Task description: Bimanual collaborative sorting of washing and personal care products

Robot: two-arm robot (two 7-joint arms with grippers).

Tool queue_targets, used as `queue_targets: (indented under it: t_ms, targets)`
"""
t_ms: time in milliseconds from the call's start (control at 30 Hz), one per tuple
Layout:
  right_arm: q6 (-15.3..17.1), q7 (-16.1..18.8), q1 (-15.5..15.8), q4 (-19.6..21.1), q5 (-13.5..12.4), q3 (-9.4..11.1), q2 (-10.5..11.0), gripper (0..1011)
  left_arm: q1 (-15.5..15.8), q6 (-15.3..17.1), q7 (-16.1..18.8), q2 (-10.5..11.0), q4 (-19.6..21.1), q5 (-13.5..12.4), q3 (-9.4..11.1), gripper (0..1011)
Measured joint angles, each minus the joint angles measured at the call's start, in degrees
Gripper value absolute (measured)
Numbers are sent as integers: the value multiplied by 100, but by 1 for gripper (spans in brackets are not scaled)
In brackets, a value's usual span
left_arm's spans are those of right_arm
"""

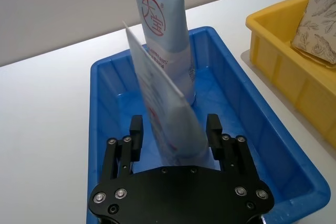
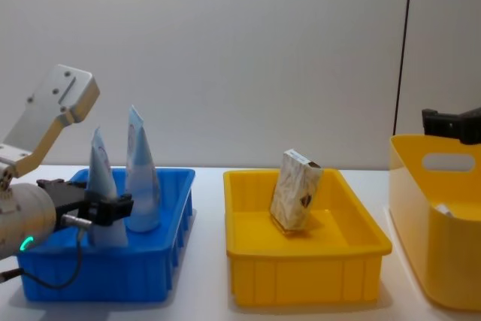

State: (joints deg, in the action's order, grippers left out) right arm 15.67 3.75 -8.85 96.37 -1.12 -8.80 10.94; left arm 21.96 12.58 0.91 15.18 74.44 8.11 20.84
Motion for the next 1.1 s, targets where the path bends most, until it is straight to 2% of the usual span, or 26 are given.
queue_targets:
  t_ms: [333, 733, 1100]
  targets:
    - [0, 0, 0, 0, 0, 0, 0, 1004, 50, -90, -94, -36, -139, -19, -26, 419]
    - [0, 0, 0, 0, 0, 0, 0, 1004, 60, -194, -181, -61, -174, -44, -72, 339]
    - [0, 0, 0, 0, 0, 0, 0, 1004, 34, -604, -257, -62, -5, -72, -158, 285]
